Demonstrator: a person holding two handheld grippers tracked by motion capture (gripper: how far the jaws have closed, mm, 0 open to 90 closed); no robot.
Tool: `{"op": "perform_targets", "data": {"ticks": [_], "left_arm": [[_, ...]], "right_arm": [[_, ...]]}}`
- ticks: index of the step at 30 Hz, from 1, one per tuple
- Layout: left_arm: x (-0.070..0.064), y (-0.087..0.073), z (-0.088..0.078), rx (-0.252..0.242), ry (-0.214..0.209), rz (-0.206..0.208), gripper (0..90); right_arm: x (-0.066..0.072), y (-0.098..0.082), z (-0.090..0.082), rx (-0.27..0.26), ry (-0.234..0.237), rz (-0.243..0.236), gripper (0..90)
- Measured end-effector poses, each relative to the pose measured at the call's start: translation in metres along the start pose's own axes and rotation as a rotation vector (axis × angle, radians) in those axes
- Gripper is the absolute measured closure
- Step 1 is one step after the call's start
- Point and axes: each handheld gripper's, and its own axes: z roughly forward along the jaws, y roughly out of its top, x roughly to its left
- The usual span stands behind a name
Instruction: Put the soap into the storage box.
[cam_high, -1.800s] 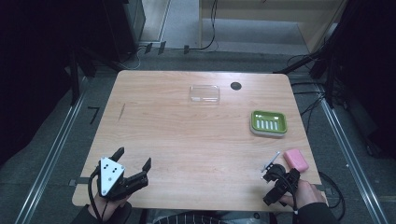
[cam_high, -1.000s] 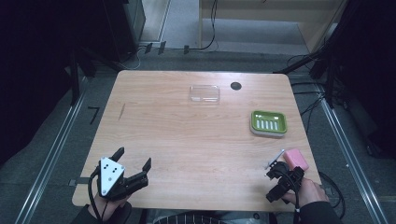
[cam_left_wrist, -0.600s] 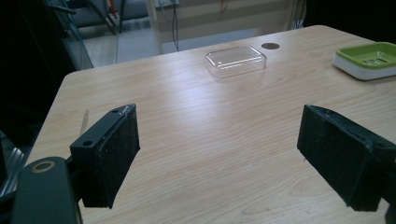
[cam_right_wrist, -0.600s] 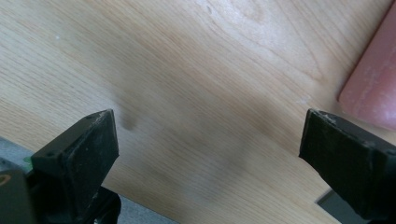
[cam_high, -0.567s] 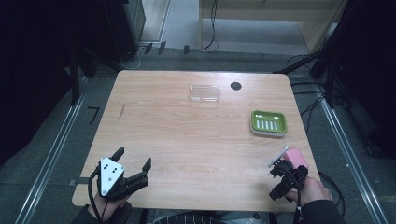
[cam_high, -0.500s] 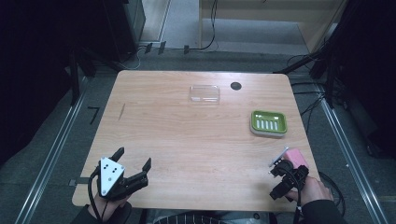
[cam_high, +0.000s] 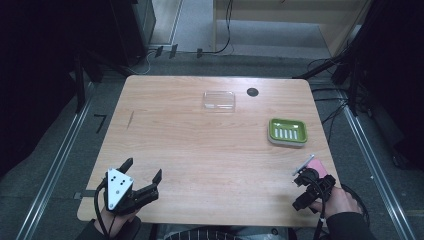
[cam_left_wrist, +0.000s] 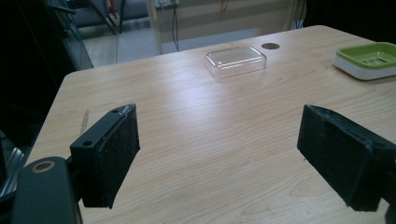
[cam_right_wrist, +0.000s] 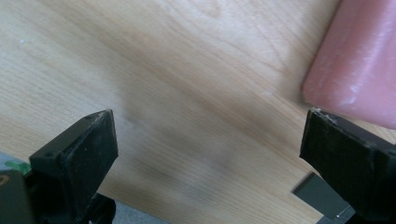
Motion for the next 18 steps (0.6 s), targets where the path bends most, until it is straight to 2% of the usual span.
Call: {"op": "perform_targets", "data": {"ticks": [6,18], "left_arm": [[0.0,0.0,0.0,0.001,0.001,0.0,13.4],[-0.001,0.0,0.0,0.001,0.001,0.002,13.4]], "right_arm": [[-0.01,-0.001,0.0,-0.004,0.01,0.03,4.1],[-0.038,-0.008,0.001,-0.001,-0.01,0.105,3.8]]}}
